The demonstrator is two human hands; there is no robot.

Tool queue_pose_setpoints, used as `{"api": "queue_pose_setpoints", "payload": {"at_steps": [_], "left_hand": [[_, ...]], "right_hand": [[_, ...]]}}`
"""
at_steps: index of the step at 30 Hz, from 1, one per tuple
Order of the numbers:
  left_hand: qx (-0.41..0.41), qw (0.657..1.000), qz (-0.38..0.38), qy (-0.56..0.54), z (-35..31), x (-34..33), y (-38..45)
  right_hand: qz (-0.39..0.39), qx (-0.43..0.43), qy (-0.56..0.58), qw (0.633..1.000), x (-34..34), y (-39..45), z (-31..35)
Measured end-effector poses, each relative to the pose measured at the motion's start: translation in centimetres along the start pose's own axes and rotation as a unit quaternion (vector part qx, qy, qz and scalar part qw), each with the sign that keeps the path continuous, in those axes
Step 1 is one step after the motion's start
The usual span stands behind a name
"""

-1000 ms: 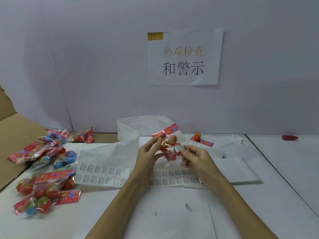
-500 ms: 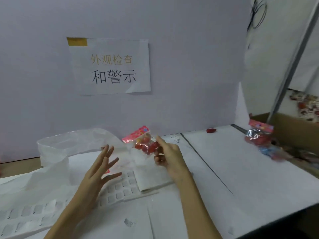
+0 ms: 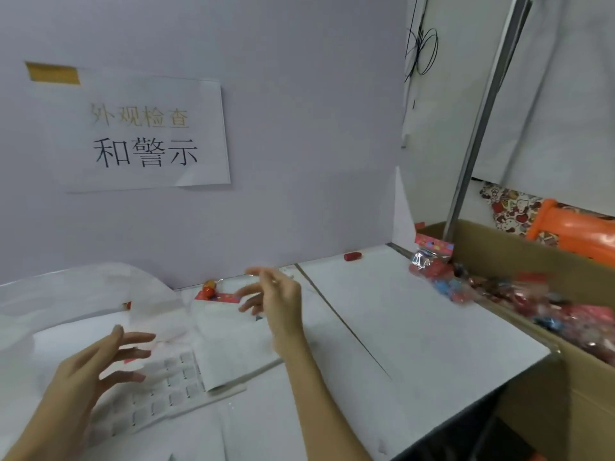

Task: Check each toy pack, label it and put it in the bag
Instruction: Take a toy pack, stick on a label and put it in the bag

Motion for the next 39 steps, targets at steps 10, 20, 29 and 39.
{"api": "queue_pose_setpoints", "payload": {"at_steps": [10, 20, 29, 39], "left_hand": [[-0.121, 0.957, -0.145, 0.220, -3.6, 0.1, -2.4], [-0.251, 0.757, -0.413, 0.440, -6.5, 4.8, -3.0], [0.226, 0.753, -0.298, 0.541, -6.7, 19.0, 1.8], [0.345, 0.685, -0.198, 0.610, -2.6, 24.2, 4.2]], "right_hand": [[0.268, 0.082, -0.368, 0.886, -9.6, -5.1, -3.9], [0.320, 0.103, -0.500, 0.799, -13.2, -3.9, -6.5], [0.295, 0.125, -0.516, 0.795, -13.2, -4.5, -6.5], [0.295, 0.130, -0.531, 0.783, -13.5, -4.3, -6.5]]}}
Point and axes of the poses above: each hand's wrist, its own y-axis towards the middle knuckle, its own x-axis out of the back of the hand, z = x × y, the point moved 4 cm from there along y, towards the middle knuckle, and after that the axes turned 3 degrees about -y, right-handed, at the moved point
